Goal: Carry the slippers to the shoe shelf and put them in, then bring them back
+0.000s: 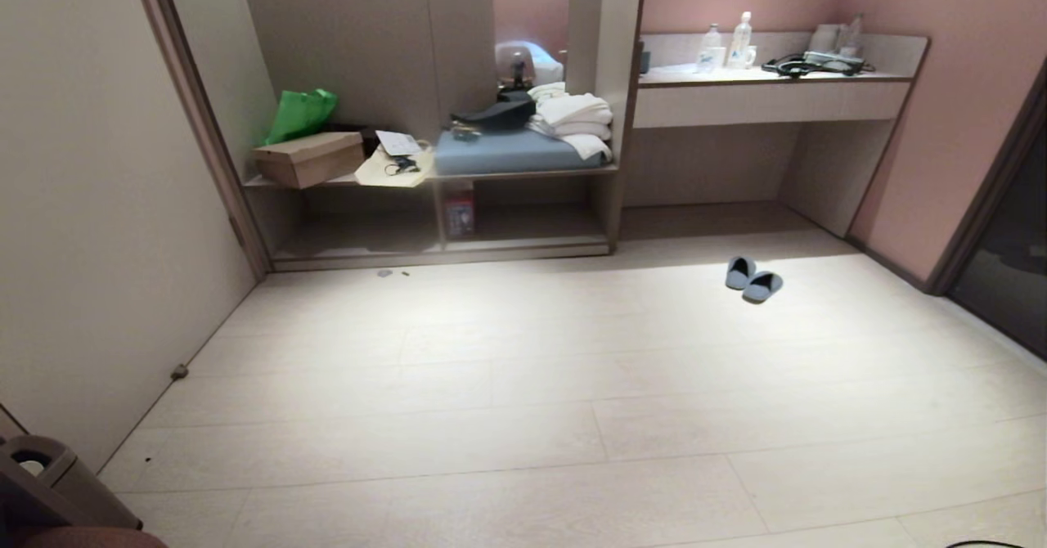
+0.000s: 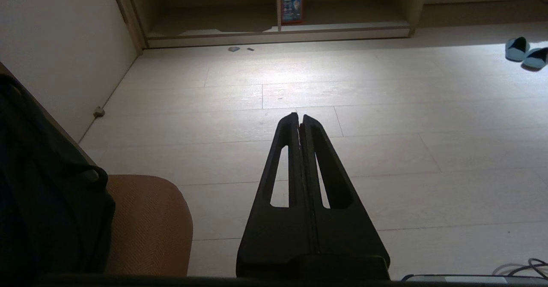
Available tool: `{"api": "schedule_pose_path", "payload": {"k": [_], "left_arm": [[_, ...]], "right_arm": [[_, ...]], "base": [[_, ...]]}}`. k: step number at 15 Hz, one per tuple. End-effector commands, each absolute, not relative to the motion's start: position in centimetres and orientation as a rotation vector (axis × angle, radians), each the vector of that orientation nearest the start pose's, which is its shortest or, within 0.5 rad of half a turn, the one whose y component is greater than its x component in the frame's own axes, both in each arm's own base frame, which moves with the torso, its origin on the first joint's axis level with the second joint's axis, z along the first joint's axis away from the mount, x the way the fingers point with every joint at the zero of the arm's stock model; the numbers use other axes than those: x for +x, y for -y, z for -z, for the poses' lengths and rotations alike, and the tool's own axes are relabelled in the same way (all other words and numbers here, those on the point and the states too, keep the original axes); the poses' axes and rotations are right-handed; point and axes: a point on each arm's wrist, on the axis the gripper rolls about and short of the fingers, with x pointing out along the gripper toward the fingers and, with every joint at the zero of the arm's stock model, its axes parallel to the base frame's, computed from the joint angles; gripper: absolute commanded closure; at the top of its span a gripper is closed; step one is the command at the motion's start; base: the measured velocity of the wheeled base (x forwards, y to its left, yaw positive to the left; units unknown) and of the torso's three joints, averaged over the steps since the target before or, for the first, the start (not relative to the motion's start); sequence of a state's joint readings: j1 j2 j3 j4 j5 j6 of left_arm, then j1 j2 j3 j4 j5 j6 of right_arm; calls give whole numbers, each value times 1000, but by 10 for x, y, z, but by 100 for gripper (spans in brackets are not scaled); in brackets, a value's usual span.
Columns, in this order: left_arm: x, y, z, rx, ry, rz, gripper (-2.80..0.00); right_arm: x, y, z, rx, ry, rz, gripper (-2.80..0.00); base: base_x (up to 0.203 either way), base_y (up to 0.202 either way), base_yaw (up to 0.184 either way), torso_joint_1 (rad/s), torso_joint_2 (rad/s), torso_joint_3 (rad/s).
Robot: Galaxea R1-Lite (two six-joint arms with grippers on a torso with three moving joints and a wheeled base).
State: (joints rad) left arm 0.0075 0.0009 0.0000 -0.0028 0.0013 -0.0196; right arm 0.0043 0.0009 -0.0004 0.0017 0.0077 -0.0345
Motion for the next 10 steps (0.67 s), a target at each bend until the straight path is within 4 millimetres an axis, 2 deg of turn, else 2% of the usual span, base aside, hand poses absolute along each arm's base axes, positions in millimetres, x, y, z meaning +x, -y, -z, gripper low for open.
{"api": "schedule_pose_path", "payload": {"k": [1, 8, 10], "left_arm": [[-23, 0, -76, -20, 2, -9, 0], [-23, 0, -76, -20, 2, -9, 0], [-23, 0, -76, -20, 2, -9, 0]], "right_arm": [[-23, 0, -75, -34, -3, -14, 0], [-23, 0, -75, -31, -3, -12, 0], [-23, 0, -75, -31, -3, -13, 0]], "base": [[0, 0, 0, 0, 0, 0], [0, 0, 0, 0, 0, 0], [-8, 3, -140, 4, 3, 3]]}}
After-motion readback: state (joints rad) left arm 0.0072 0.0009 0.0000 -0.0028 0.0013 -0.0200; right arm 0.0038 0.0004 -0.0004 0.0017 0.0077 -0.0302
